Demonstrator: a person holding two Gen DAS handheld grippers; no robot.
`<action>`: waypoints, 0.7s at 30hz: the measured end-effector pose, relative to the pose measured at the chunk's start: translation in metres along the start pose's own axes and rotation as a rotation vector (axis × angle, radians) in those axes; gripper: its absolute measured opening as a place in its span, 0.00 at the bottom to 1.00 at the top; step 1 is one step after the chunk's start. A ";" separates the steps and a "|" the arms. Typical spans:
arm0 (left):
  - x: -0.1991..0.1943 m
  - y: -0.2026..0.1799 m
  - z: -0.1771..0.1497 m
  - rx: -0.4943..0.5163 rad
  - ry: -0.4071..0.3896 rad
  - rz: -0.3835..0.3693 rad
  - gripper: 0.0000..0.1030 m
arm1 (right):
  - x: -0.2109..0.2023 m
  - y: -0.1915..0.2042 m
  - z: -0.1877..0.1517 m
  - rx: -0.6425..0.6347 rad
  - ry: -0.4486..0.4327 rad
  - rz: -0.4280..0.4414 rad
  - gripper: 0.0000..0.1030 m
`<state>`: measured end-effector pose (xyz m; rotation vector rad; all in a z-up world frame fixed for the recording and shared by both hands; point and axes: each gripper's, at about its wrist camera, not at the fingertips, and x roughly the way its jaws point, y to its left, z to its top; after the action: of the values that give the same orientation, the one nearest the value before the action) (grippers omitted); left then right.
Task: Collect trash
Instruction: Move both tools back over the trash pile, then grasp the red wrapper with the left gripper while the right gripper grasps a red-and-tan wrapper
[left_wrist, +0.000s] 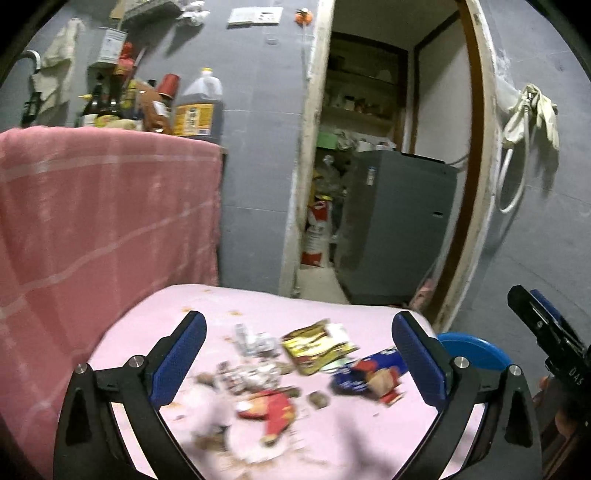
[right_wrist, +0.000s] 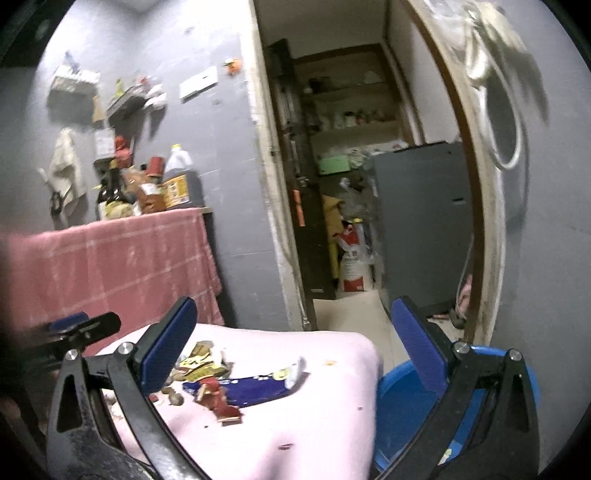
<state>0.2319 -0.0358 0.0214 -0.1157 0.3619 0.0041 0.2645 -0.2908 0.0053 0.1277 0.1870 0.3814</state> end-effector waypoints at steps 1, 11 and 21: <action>-0.004 0.005 -0.003 0.004 0.000 0.011 0.96 | 0.001 0.006 -0.003 -0.012 0.007 0.010 1.00; -0.017 0.034 -0.027 0.060 0.033 0.059 0.96 | 0.020 0.049 -0.023 -0.130 0.106 0.098 1.00; 0.016 0.050 -0.046 0.027 0.286 0.029 0.96 | 0.049 0.046 -0.041 -0.124 0.289 0.076 1.00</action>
<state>0.2298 0.0080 -0.0323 -0.0842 0.6487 0.0114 0.2840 -0.2268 -0.0350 -0.0432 0.4433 0.4852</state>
